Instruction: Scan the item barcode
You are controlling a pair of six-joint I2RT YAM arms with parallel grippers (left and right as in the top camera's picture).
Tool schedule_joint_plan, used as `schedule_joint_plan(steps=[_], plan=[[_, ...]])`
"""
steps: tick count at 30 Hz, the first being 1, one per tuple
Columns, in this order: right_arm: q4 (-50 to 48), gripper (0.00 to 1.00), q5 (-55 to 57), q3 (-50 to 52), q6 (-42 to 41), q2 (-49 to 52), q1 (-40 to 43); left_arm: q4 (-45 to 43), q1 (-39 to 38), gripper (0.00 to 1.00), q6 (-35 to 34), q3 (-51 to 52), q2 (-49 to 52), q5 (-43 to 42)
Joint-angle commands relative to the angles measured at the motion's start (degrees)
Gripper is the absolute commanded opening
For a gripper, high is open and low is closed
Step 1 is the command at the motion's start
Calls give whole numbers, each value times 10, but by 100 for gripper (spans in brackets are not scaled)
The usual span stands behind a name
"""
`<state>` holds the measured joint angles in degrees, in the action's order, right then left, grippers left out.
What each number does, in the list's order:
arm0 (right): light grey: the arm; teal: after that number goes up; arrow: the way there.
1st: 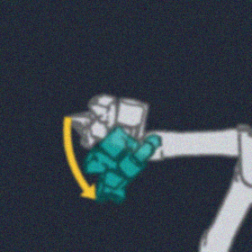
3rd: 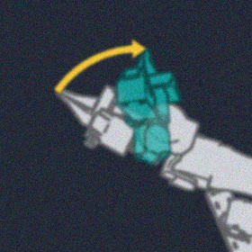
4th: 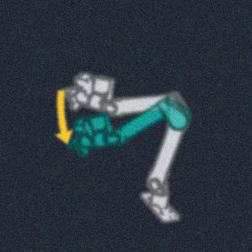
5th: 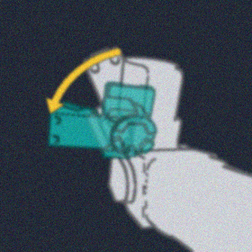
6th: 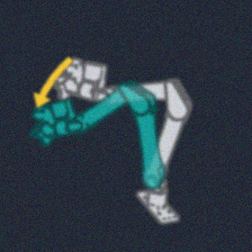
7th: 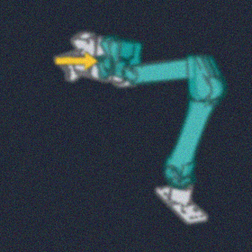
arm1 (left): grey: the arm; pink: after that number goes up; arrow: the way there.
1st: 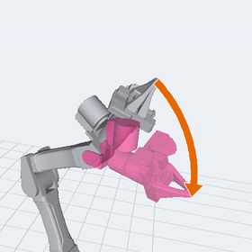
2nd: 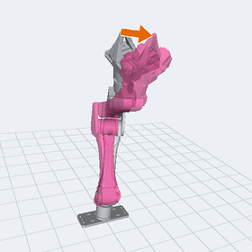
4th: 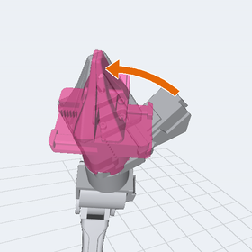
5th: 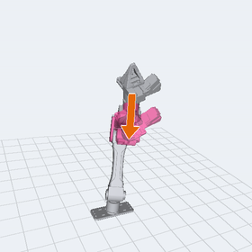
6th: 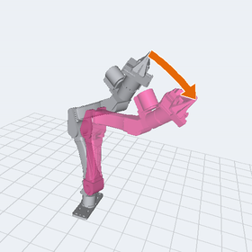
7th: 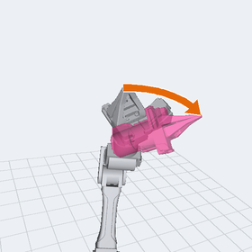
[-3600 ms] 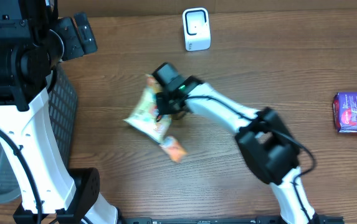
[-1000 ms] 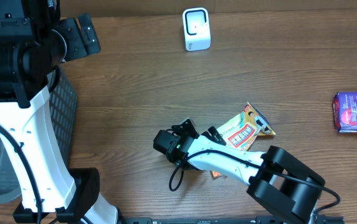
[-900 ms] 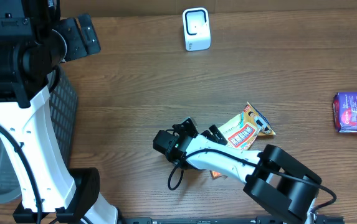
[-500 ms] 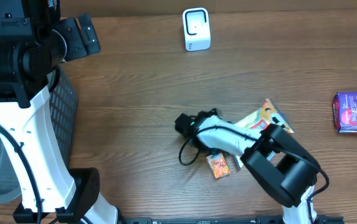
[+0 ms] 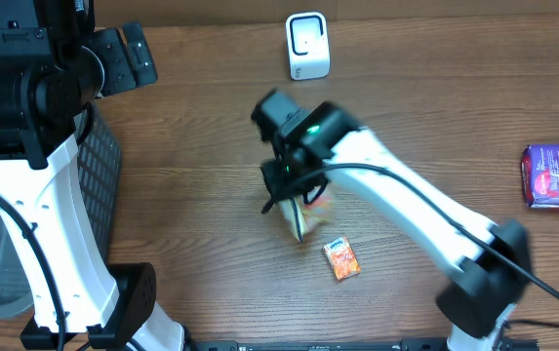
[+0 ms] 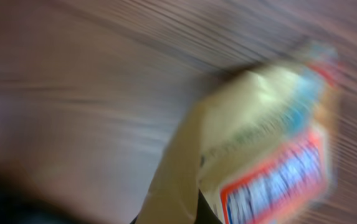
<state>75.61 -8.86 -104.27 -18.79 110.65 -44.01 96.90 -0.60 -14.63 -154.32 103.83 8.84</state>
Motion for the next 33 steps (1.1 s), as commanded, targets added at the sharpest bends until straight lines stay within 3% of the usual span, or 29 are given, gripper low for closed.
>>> schedule_joint_plan(steps=[1, 3, 8, 12, 16, 21, 33], plan=[[30, 4, -301, -88, 22, -46, 37, -1, 3, 99, 14, 1, 0, 8], [26, 4, -370, -81, 28, -45, 51, -1, 3, 100, 14, 1, 0, 8], [-21, 4, -397, -1, 41, -41, 90, -1, 3, 100, 13, 1, 0, 7], [-177, 4, -488, 117, 35, -41, 113, -1, 3, 100, 13, 1, 0, 7], [-322, 4, -560, 188, -37, -41, 116, -1, 3, 99, 13, 1, 0, 5], [-331, 4, -564, 191, -37, -41, 123, -1, 3, 100, 13, 1, 0, 5], [-315, 4, -532, 223, -11, -24, 272, -1, 2, 100, 13, 1, 0, 5]])
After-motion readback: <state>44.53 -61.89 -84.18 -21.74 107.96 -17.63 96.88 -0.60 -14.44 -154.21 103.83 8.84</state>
